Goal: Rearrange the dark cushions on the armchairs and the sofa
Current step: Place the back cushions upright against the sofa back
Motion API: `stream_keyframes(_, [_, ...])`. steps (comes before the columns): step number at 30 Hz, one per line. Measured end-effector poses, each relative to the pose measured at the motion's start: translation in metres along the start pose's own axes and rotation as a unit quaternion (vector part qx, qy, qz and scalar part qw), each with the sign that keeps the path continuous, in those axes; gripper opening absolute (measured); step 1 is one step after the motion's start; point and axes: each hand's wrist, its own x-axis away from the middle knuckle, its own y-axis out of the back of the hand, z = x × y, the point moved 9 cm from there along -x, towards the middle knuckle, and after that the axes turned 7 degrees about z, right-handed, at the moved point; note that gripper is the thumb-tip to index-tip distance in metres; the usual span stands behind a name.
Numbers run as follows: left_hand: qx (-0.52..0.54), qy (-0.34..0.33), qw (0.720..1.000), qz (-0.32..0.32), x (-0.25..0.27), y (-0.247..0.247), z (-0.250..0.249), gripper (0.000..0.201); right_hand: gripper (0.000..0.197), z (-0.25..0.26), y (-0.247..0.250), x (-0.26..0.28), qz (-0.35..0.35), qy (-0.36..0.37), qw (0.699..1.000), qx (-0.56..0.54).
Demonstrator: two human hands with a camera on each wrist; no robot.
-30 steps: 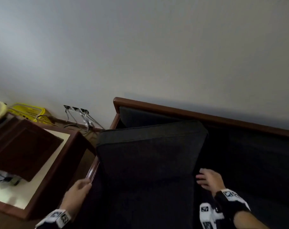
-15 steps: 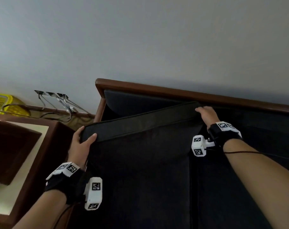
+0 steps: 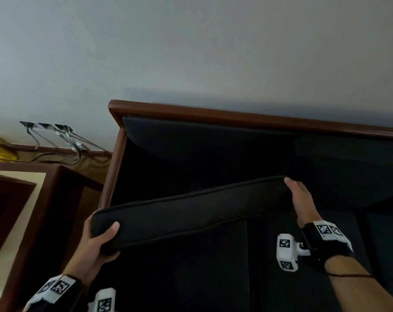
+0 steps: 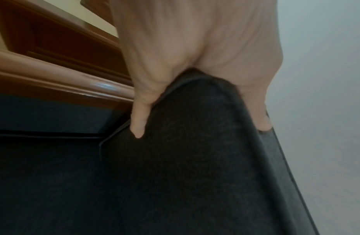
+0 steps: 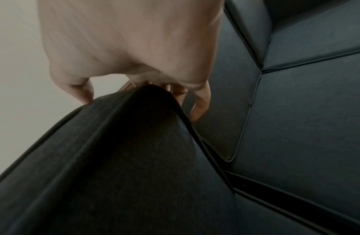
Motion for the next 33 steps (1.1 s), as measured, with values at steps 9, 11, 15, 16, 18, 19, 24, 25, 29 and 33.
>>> stream_keyframes(9, [-0.024,-0.044,0.998,0.024,-0.004,-0.044,-0.045,0.024,0.028,-0.042,0.011,0.036,0.042,-0.069,0.994,-0.071])
stream_keyframes(11, [-0.031,-0.068,0.997,0.038,-0.016,-0.057,-0.066,0.019,0.021,-0.041,0.018,0.030,0.006,-0.064,0.995,-0.082])
stream_keyframes(15, [-0.050,-0.097,0.993,0.055,-0.044,-0.081,-0.110,0.019,0.028,-0.023,0.024,0.013,-0.042,-0.044,0.995,-0.082])
stream_keyframes(16, [-0.046,-0.104,0.992,0.058,-0.050,-0.085,-0.120,0.018,0.032,-0.014,0.023,0.008,-0.045,-0.033,0.995,-0.077])
stream_keyframes(18, [-0.033,-0.116,0.991,0.059,-0.063,-0.089,-0.138,0.017,0.035,0.004,0.019,-0.002,-0.045,-0.013,0.996,-0.081])
stream_keyframes(19, [-0.034,-0.120,0.991,0.052,-0.072,-0.089,-0.145,0.018,0.035,0.014,0.015,-0.005,-0.041,-0.006,0.995,-0.088])
stream_keyframes(24, [-0.132,-0.129,0.979,-0.082,-0.102,-0.088,-0.160,0.059,0.041,0.063,-0.023,-0.034,0.038,0.031,0.999,-0.023])
stream_keyframes(25, [-0.170,-0.146,0.969,-0.109,-0.106,-0.086,-0.165,0.064,0.048,0.068,-0.031,-0.040,0.049,0.036,0.998,-0.001])
stream_keyframes(29, [-0.192,-0.141,0.966,-0.095,-0.148,-0.065,-0.167,0.085,0.061,0.066,-0.049,-0.060,0.059,0.015,0.997,0.042])
stream_keyframes(33, [-0.119,-0.120,0.984,-0.059,-0.149,-0.075,-0.172,0.092,0.065,0.064,-0.055,-0.069,0.048,0.006,0.999,0.006])
